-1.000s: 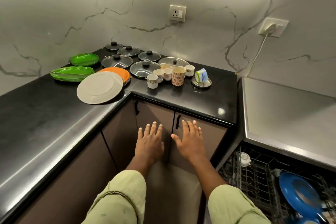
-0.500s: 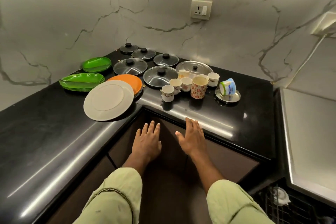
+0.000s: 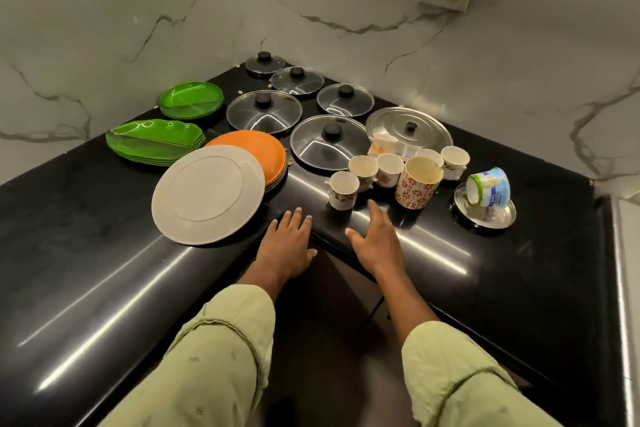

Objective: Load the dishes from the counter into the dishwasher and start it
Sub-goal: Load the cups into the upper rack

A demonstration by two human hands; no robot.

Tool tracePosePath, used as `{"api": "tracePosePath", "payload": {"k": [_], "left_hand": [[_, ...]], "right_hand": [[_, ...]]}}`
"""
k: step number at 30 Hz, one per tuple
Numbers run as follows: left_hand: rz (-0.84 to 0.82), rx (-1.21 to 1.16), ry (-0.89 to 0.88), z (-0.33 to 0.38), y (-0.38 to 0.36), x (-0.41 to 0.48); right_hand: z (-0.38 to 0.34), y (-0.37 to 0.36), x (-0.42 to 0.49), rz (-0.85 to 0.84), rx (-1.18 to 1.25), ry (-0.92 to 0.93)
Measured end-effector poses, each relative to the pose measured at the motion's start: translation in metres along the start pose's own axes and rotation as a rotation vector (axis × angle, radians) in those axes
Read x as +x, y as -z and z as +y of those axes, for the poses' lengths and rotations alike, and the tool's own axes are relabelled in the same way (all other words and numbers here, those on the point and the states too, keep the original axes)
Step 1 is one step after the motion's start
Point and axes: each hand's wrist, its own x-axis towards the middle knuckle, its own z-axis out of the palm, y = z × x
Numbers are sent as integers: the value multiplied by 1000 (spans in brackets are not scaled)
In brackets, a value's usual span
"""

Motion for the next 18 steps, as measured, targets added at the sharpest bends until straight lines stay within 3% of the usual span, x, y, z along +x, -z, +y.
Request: {"api": "tracePosePath", "payload": {"k": [8,18], "left_hand": [[-163,113,-104,-25,8,78],[-283,194,-215,-35,11,116]], "right_hand": [[-14,-28,59,47,171,-123],[-16,-67,68,282,286,-167]]}}
